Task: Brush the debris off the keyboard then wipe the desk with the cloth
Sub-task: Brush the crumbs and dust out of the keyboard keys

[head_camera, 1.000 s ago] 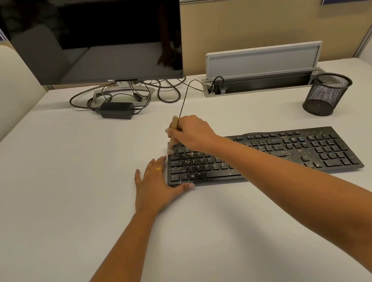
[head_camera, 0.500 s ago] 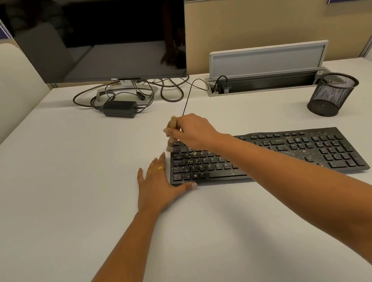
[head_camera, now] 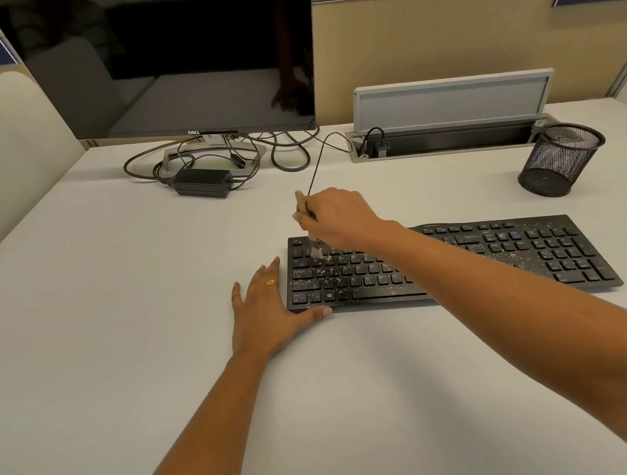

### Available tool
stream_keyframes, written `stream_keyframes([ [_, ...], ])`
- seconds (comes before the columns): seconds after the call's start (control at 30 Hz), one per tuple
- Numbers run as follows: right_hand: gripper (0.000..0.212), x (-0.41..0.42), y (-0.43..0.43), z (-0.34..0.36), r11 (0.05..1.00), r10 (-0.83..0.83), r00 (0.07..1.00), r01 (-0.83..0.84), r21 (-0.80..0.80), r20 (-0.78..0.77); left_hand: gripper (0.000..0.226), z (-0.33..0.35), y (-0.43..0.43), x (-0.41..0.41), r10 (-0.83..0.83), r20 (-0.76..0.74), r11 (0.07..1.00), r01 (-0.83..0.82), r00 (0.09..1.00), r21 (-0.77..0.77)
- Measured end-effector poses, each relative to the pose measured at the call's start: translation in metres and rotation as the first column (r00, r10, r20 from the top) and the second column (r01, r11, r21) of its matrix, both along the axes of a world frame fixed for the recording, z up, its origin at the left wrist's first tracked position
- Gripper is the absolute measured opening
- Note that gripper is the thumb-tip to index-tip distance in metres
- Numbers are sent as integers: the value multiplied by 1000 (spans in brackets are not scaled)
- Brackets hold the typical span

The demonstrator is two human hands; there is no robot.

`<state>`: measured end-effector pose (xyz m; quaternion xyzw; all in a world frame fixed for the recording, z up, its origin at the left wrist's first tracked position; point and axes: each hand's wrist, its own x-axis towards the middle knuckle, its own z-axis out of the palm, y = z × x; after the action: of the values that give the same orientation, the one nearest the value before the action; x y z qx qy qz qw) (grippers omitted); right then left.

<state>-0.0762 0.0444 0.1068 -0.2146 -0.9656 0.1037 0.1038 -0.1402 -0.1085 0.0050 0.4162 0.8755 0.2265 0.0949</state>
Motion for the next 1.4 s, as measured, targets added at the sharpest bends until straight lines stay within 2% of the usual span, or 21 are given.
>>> stream_keyframes([
  [0.13,42,-2,-2,-6,987,-110,987,94,-127,-119,126,0,0,0,3,3,1000,-3,1000,5],
  [0.37,39,-4,-7,-10,974,-135,987,114,-197,-92,126,1,0,1,2,13,1000,-2,1000,0],
  [0.5,41,-6,-4,-10,958,-201,968,163,-236,-149,126,1,0,1,4,17,1000,-5,1000,10],
  [0.63,39,-8,-6,-12,962,-170,981,145,-232,-92,126,2,0,2,3,18,1000,-3,1000,7],
  [0.77,43,-15,-6,-11,944,-178,975,131,-302,-135,126,2,0,1,4,12,1000,-4,1000,7],
  [0.93,41,-15,-11,-12,959,-146,986,120,-255,-85,125,1,0,1,3,9,1000,-3,1000,6],
  [1.1,39,-15,-4,-7,934,-123,987,80,-349,-103,125,2,1,1,3,12,1000,-3,1000,1],
  [1.23,38,-12,-4,-9,931,-55,996,27,-364,-68,125,1,0,0,2,5,1000,-2,1000,-3],
  [1.33,38,-8,-2,-6,941,-24,997,0,-339,-67,124,1,1,0,2,5,1000,-2,1000,-2],
  [1.4,40,-5,-1,-5,970,-6,1000,1,-245,-21,124,0,1,0,3,-1,1000,-3,1000,-6],
])
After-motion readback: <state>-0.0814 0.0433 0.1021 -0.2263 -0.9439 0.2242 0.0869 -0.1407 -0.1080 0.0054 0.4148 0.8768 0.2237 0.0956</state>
